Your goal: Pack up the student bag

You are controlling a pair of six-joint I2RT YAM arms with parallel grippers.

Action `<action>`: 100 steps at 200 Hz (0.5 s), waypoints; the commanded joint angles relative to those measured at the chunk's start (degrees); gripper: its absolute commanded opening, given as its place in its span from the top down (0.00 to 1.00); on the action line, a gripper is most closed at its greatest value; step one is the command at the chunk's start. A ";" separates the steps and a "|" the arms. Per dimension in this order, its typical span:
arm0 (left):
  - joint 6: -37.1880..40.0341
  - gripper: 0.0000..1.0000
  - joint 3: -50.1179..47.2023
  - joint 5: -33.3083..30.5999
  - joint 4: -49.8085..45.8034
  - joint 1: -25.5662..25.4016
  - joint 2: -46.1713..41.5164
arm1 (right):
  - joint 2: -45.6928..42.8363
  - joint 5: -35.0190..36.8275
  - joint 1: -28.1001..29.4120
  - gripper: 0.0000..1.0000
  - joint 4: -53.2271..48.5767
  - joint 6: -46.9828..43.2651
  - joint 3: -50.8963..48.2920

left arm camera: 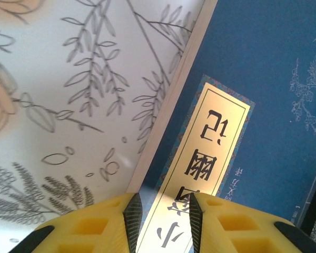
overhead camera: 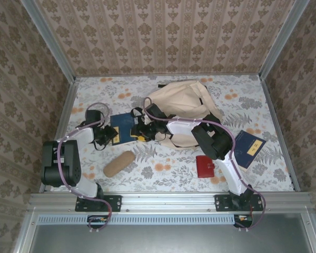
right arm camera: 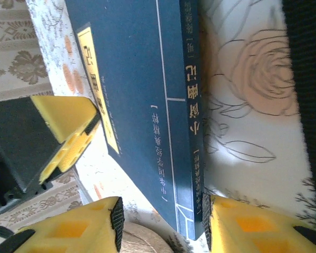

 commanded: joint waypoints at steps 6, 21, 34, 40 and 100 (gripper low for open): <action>-2.58 0.65 -4.24 3.03 -7.24 -0.78 0.16 | -2.84 -5.30 2.49 0.55 11.59 2.66 0.35; -2.91 0.65 -4.56 3.33 -7.20 -0.70 -0.70 | -3.32 -5.45 2.77 0.56 13.28 2.86 0.09; -3.08 0.64 -4.67 3.43 -7.29 -0.72 -0.93 | -3.78 -5.64 2.96 0.57 14.13 2.87 -0.06; -3.07 0.64 -4.69 3.51 -7.22 -0.69 -0.92 | -3.96 -5.72 3.09 0.58 14.75 2.93 -0.30; -2.92 0.64 -4.10 4.72 -6.44 -0.73 -0.37 | -3.81 -0.44 3.75 0.65 7.26 -1.24 0.51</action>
